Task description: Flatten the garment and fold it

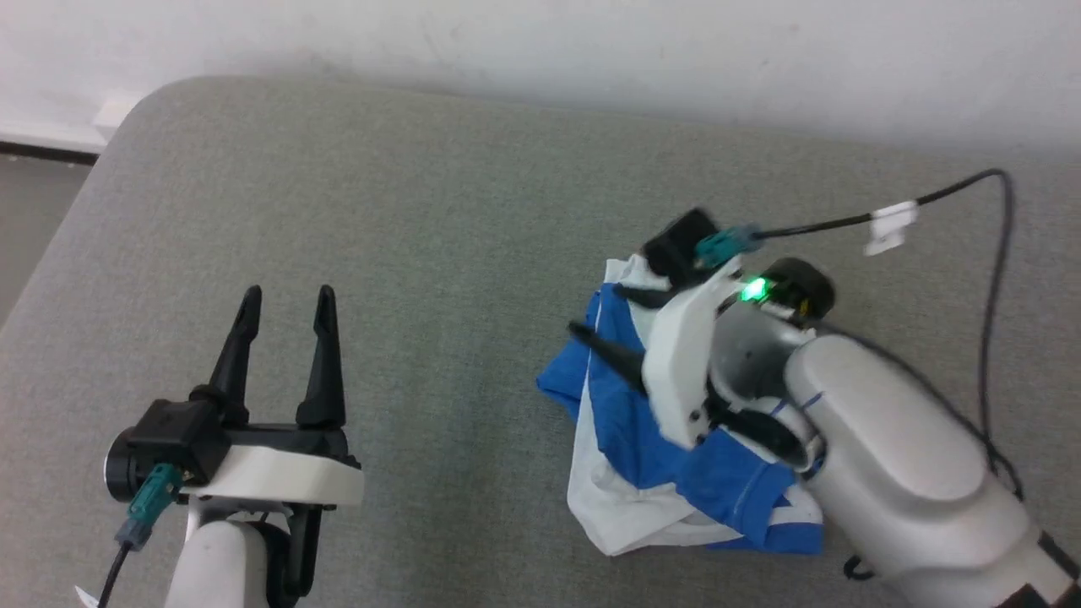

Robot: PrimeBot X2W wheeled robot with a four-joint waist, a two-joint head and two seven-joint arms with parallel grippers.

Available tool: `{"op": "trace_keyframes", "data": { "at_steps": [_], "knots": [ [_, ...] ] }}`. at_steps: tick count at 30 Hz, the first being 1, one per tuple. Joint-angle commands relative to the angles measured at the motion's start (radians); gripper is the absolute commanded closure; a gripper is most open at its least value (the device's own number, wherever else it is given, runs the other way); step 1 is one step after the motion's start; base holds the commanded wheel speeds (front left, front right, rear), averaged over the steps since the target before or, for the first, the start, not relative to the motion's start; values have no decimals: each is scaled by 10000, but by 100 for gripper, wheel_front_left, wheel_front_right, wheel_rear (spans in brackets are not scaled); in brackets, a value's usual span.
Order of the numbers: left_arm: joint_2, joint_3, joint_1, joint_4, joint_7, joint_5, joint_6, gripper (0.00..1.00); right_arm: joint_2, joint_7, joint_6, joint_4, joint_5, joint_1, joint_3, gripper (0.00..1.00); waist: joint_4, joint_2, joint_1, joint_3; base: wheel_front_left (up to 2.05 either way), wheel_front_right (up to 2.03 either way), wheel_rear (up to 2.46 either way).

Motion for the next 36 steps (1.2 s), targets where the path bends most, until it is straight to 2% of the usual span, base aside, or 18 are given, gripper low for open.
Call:
{"op": "trace_keyframes", "data": {
  "at_steps": [1,6,11,18,25,26,27,28,32,36],
  "knots": [
    [1,114,106,-83,-47,98,-75,0,-193,-260,-11,-63,-140,-34,-580,0,-374,0,-1,-286,0,0,0],
    [2,194,289,-253,-47,178,-72,0,-572,148,-11,271,-1685,705,-2790,0,-772,0,-1,-490,0,0,0],
    [-29,94,310,-305,-47,160,-83,0,-135,1708,-11,258,-2873,1905,-4103,0,-871,0,-1,-395,0,0,0],
    [-54,-98,90,-220,-47,65,-107,0,580,2562,-11,-10,-3509,2862,-4484,0,-609,0,-1,42,0,0,0],
    [-50,-144,20,-115,-47,53,-124,0,680,2770,-11,477,-3665,3116,-4323,0,-412,0,-1,201,0,0,0],
    [-50,-149,6,-105,-47,52,-126,0,671,2796,-11,570,-3638,3127,-4336,24,-392,0,-1,215,0,0,0],
    [-51,-151,-6,-99,-47,51,-128,0,648,2750,-11,619,-3621,3115,-4318,76,-382,0,-1,222,0,0,0],
    [-51,-147,-11,-93,-47,58,-129,0,629,2622,-11,633,-3595,3091,-4308,100,-387,0,-1,219,0,0,0],
    [-57,-24,35,-111,-47,91,-115,0,495,2312,-11,635,-3416,2948,-4020,100,-677,0,-1,130,0,0,0],
    [-35,130,166,-222,-47,118,-107,0,177,2176,-11,335,-3108,2615,-3461,100,-1533,0,-1,126,0,0,0]
  ]
}}
